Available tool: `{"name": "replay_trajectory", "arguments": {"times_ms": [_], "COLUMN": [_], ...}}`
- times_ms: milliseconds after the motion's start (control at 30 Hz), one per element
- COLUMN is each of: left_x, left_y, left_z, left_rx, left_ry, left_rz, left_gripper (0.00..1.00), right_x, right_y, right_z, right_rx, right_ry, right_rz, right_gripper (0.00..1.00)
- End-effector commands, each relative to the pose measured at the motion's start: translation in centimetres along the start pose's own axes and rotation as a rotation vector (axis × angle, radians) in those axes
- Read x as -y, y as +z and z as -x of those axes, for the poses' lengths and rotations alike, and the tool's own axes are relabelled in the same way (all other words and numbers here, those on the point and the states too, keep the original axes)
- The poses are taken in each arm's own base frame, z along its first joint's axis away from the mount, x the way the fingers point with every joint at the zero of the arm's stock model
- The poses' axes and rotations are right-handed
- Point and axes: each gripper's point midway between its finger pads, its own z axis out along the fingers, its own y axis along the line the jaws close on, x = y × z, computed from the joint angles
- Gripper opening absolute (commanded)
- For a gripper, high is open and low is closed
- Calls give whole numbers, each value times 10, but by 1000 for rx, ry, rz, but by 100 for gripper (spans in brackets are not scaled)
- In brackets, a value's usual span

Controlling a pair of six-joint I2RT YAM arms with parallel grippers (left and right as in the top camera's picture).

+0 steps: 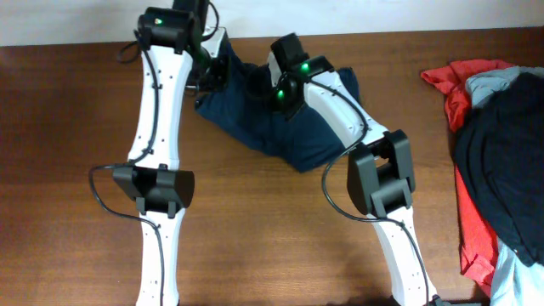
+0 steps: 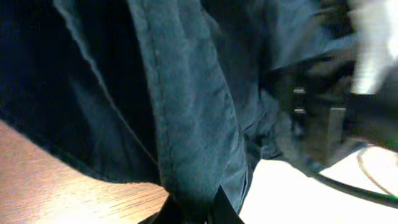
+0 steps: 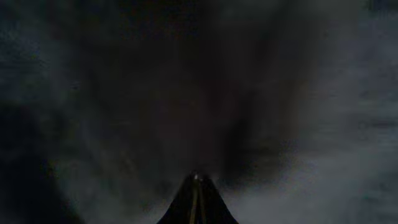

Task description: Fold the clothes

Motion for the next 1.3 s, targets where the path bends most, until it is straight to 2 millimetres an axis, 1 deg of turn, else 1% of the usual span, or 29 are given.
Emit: {"name": "replay_trajectory", "arguments": {"times_ms": [0,200,267,333,400,433,467,500,533,600,667,733,833,967,1033,1167,1267], "left_x": [12,13,13,14,15,15,16,17,17,18,18,19,19,19,20,19,11], "left_y": [-33,-37,-42,-48,-54,-57,-62,-65,-67,-71,-74,-75,-75,-75,-74,-71,-64], "left_z": [4,4,5,5,5,5,5,5,5,5,5,5,4,4,4,3,0], "left_rx": [76,85,95,108,120,127,136,142,147,154,160,162,162,161,161,150,125], "left_ry": [12,13,15,17,19,21,22,23,24,25,26,27,28,28,29,30,25], "left_rz": [-5,-5,-5,-5,-4,-4,-5,-5,-5,-6,-7,-7,-7,-7,-7,2,51], "left_gripper": [0,0,0,0,0,0,0,0,0,0,0,0,0,0,0,0,0], "right_x": [-2,-1,-3,-10,-17,-21,-27,-31,-32,-33,-28,-19,2,16,19,16,16], "right_y": [24,54,55,46,32,22,4,-6,-17,-31,-38,-41,-37,-33,-33,-36,-36], "right_z": [-17,-30,-30,-22,-10,-3,9,16,23,33,40,43,46,56,62,74,78], "right_rx": [-54,-88,-85,-63,-31,-11,26,49,72,103,124,132,137,168,196,243,264], "right_ry": [5,-2,-6,-14,-21,-26,-37,-42,-45,-46,-38,-25,3,15,12,-2,-9], "right_rz": [8,8,11,32,54,58,65,69,69,70,69,62,25,19,23,32,37], "right_gripper": [4,4,4,4,4,4,4,4,4,4,4,5,5,5,5,5,5]}}
